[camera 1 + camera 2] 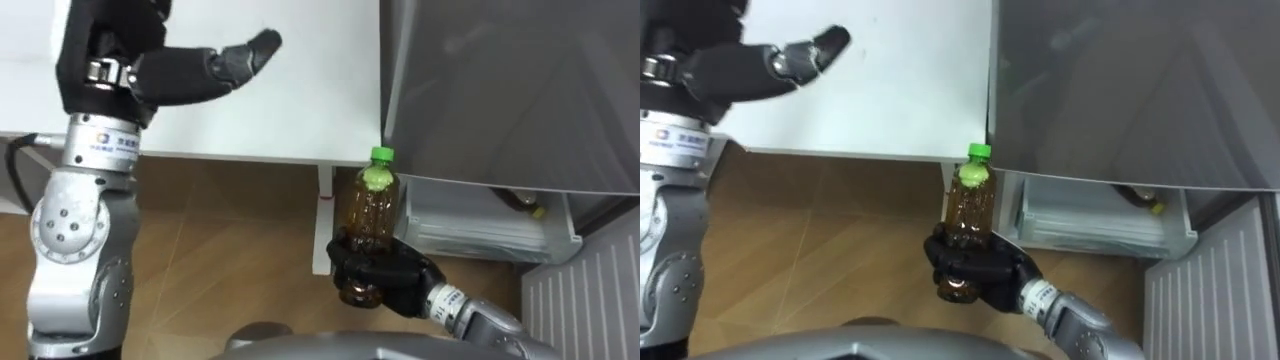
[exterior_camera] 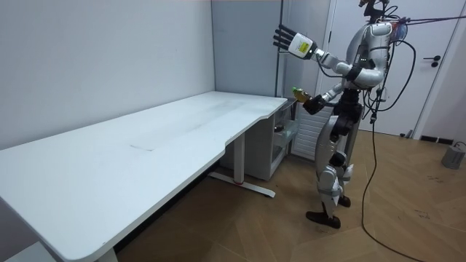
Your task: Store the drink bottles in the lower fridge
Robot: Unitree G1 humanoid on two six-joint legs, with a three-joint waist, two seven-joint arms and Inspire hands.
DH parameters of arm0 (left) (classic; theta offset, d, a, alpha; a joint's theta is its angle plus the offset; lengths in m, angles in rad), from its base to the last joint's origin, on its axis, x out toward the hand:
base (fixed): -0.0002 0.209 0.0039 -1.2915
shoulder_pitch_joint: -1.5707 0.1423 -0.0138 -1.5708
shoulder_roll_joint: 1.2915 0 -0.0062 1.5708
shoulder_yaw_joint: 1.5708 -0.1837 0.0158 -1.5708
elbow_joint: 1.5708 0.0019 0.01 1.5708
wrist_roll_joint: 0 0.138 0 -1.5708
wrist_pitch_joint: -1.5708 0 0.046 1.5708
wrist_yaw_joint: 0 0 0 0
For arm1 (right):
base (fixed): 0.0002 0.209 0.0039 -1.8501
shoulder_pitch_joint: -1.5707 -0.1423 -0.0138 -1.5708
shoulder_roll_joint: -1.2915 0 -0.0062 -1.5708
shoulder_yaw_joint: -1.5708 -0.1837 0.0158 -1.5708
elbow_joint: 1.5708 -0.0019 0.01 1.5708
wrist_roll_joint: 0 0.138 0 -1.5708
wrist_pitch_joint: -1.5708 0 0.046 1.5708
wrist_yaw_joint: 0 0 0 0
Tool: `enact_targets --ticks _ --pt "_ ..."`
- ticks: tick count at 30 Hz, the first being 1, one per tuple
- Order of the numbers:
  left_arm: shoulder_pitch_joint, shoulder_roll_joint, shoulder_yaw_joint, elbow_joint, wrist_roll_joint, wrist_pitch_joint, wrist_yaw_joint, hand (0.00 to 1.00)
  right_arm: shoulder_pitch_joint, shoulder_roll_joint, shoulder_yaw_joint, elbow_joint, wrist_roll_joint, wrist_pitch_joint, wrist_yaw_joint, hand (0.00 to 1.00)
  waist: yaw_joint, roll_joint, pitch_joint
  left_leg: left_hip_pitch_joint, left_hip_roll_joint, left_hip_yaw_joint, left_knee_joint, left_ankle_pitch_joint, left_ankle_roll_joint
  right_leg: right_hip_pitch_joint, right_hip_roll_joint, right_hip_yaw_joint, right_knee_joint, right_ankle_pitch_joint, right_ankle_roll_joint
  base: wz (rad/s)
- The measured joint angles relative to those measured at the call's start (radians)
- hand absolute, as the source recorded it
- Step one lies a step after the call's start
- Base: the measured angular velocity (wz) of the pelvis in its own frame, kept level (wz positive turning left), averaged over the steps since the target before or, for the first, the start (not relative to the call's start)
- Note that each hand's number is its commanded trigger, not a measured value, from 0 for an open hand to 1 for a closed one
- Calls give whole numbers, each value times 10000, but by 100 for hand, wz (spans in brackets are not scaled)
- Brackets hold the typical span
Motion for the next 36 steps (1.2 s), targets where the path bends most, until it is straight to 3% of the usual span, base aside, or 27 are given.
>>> enact_targets --ticks 8,13,17,19,20,23,25,27,28,32,35,36 --pt "184 -14 1182 333 590 -460 2128 0 372 3 -363 -33 0 -94 -79 100 339 79 -12 111 -10 -46 5 -4 0 154 -10 -111 -13 0 1 2" --pt "456 -12 1539 1762 622 -449 3245 0 509 -32 -505 -76 20 -85 -152 100 575 248 -92 159 -22 -24 19 4 -5 216 -21 -104 -52 -5 -4 0" --pt "973 -12 1614 2466 477 -382 3590 0 631 5 -517 -100 38 -78 -400 100 572 199 -139 238 -58 -38 -54 26 -5 360 -22 -120 -341 -16 0 0" --pt "1136 -9 1596 3635 358 -391 3797 0 622 -20 -498 -89 49 -73 -629 100 620 47 -124 356 -72 3 -162 50 2 397 -34 -53 -319 -15 0 -5" --pt "1231 -9 1590 3969 326 -386 3854 0 622 21 -495 -89 63 -74 -697 100 617 83 -148 372 -71 18 -187 53 -2 403 -32 -43 -322 -15 0 -7" --pt "1570 -19 1377 5456 -591 -266 4163 0 620 77 -411 -88 82 -73 -1040 100 557 18 -123 431 -72 26 -186 56 -9 486 -28 -82 -353 -14 -1 0" --pt "1637 -62 979 6640 -1597 -13 4336 0 576 56 -345 -88 162 -19 -1315 100 678 -152 -128 476 -81 44 -311 56 -15 505 -23 -58 -469 -10 -2 -2" --pt "1682 -60 601 7698 -2244 158 4331 0 571 71 -275 -100 576 98 -1534 100 809 -193 -131 485 -81 70 -316 52 -14 521 -17 4 -493 -8 -2 -6" --pt "1681 -57 350 8551 -2691 255 4308 0 519 62 -246 -99 817 153 -1689 100 803 -183 -126 476 -79 85 -310 44 -15 510 -20 5 -493 -7 0 -4" --pt "1728 -47 -403 10011 -4221 739 4239 0 327 28 -40 -76 1316 165 -2090 100 757 -137 -93 443 -67 52 -363 26 -27 470 -8 -24 -469 -4 -3 1" --pt "1901 -58 -777 10915 -5734 1029 3678 0 72 -29 84 -28 1621 484 -2247 100 613 -78 -59 413 -72 56 -467 29 -31 458 -11 -30 -486 -6 -2 0" --pt "1992 -58 -768 11232 -6188 1284 3453 0 19 -48 126 -27 1635 609 -2313 100 537 -61 -64 413 -71 57 -468 29 -31 458 -11 -28 -500 -8 -2 0"
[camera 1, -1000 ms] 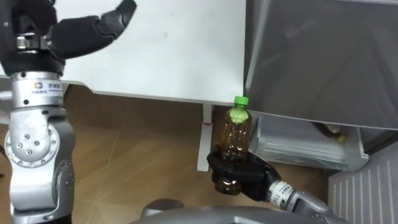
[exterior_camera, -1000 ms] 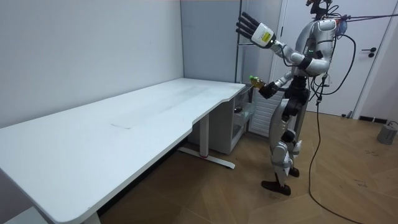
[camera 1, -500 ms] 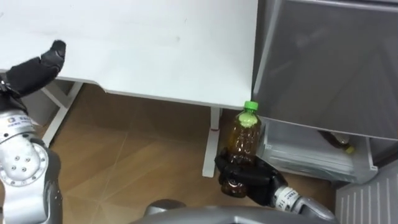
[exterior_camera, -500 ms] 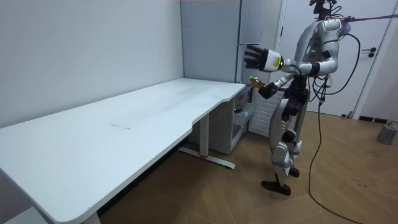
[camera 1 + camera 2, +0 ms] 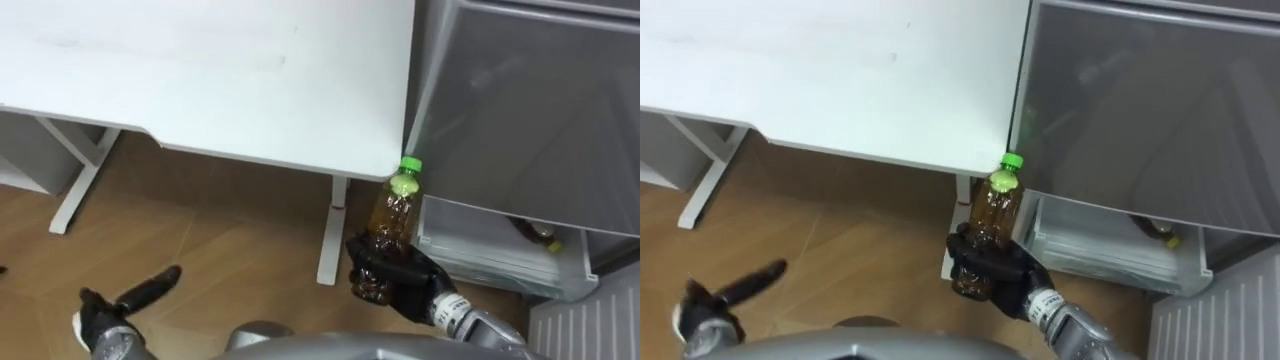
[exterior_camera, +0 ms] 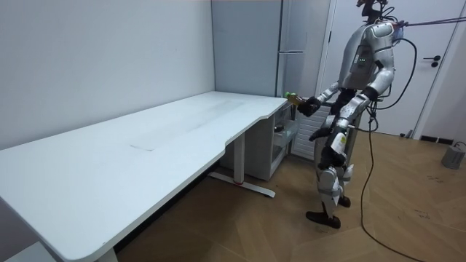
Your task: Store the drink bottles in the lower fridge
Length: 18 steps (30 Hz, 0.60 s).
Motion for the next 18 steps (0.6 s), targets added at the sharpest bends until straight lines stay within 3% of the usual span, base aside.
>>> enact_targets --ticks 3,9,13,18 --pt "27 8 38 749 -699 410 -476 0 14 -187 3 -1 278 274 -216 100 -20 37 24 -1 -14 25 2 -2 2 0 -14 20 -10 0 1 -1" --pt "250 12 31 2120 -695 869 -1132 0 -40 -363 -60 136 539 417 -668 100 -89 102 6 124 6 204 -141 2 2 -31 -10 218 -7 -4 6 -9" --pt "286 27 -6 3480 47 1177 -1521 0 -90 -375 -63 153 699 446 -870 100 -406 60 -9 5 7 227 -133 1 3 -145 -14 227 5 -5 8 -1" --pt "247 26 -48 3983 895 1586 -1725 0 -72 -437 15 183 1565 618 -1159 100 -629 12 22 27 5 251 -139 2 3 -132 -16 261 7 -7 11 0"
